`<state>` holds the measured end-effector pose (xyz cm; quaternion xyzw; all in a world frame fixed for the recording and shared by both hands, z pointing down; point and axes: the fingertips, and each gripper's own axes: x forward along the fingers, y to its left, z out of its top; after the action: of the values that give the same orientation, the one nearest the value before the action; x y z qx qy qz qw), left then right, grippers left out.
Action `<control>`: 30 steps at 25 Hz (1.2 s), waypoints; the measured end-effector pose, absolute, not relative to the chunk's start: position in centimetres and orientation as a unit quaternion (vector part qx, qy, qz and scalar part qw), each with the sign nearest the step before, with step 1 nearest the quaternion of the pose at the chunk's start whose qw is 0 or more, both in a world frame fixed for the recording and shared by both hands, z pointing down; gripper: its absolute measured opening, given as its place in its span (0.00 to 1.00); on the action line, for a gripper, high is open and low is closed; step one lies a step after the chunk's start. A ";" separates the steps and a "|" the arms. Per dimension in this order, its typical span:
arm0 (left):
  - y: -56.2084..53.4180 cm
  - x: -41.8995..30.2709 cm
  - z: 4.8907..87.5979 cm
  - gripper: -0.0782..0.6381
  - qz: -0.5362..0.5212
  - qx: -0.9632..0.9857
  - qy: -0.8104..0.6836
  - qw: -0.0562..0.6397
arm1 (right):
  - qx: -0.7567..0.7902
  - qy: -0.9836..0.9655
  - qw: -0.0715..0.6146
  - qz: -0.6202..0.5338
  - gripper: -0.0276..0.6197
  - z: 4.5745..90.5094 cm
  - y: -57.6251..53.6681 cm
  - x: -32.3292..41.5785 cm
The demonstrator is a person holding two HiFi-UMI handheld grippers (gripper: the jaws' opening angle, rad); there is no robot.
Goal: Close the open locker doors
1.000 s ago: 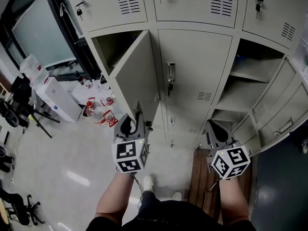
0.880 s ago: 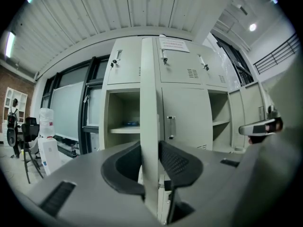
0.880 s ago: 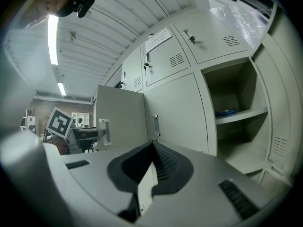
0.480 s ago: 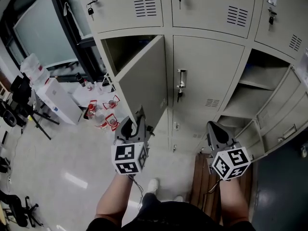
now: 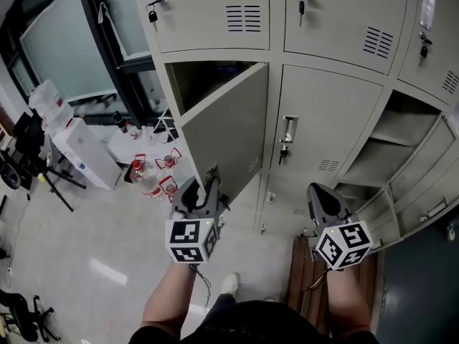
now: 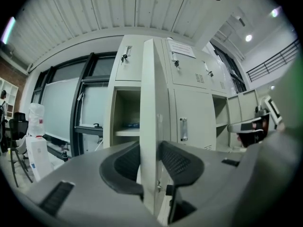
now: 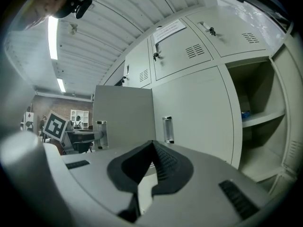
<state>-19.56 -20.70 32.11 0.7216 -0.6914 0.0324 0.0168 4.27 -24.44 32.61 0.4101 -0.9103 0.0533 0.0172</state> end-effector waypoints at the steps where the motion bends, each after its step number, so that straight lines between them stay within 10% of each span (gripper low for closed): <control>1: -20.9 -19.9 32.1 0.29 0.031 0.725 -0.688 0.016 | 0.410 -0.911 0.019 0.052 0.03 32.6 -24.6 3.7; 30: -28.1 -29.8 31.9 0.31 0.012 0.730 -0.684 0.009 | 0.433 -0.899 0.028 0.053 0.03 32.8 -29.3 -4.0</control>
<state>-29.84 -28.08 31.89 0.7297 -0.6836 0.0122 0.0090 -4.01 -29.33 32.77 0.4331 -0.8994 0.0527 0.0283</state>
